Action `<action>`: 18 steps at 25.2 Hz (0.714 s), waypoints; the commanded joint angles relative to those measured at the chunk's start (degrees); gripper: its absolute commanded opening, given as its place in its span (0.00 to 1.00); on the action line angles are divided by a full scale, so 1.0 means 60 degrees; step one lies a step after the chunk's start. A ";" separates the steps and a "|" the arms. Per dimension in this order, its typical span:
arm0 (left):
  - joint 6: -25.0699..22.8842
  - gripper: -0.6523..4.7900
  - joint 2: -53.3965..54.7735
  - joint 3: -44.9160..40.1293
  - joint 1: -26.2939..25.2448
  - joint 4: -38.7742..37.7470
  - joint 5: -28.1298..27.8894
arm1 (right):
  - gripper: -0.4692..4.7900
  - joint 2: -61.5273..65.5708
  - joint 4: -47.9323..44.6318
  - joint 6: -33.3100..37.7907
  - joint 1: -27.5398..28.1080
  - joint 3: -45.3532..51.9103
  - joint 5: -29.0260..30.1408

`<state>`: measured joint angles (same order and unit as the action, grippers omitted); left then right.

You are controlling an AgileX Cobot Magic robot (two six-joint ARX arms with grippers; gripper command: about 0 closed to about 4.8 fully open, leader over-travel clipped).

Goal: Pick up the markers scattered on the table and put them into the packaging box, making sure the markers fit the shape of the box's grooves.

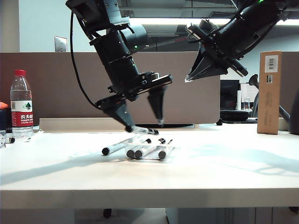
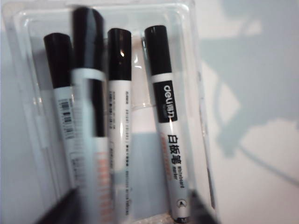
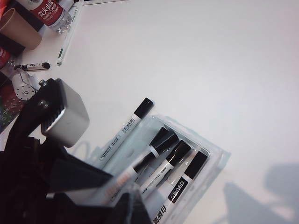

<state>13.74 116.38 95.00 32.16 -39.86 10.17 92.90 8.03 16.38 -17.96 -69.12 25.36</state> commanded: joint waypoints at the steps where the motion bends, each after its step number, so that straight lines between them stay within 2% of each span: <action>1: -0.0040 0.13 -0.0022 0.0044 0.0007 0.0022 0.0091 | 0.08 -0.0055 -0.0087 -0.0051 -0.0018 -0.0058 0.0073; 3: -0.0040 0.11 -0.0022 0.0044 0.0000 0.0029 0.0018 | 0.08 -0.0055 -0.0087 -0.0055 -0.0018 -0.0058 0.0076; 4: -0.0036 0.14 -0.0022 0.0044 0.0000 0.0040 -0.0015 | 0.08 -0.0055 -0.0084 -0.0055 -0.0018 -0.0058 0.0076; 6: -0.0036 0.30 -0.0022 0.0047 0.0000 0.0051 -0.0004 | 0.08 -0.0055 -0.0084 -0.0055 -0.0018 -0.0058 0.0076; 10: -0.0036 0.31 -0.0022 0.0055 0.0000 0.0047 0.0004 | 0.08 -0.0055 -0.0087 -0.0055 -0.0018 -0.0058 0.0073; 14: -0.0055 0.48 -0.0047 0.0098 -0.0011 -0.0058 0.0025 | 0.08 -0.0055 -0.0091 -0.0055 -0.0018 -0.0058 0.0062; 18: -0.0503 0.48 -0.0066 0.0102 -0.0066 -0.0284 -0.0095 | 0.08 -0.0055 -0.0091 -0.0051 -0.0018 -0.0058 0.0051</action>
<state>12.56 116.36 95.20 32.03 -40.69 10.26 92.90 8.05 16.38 -17.98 -69.12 25.54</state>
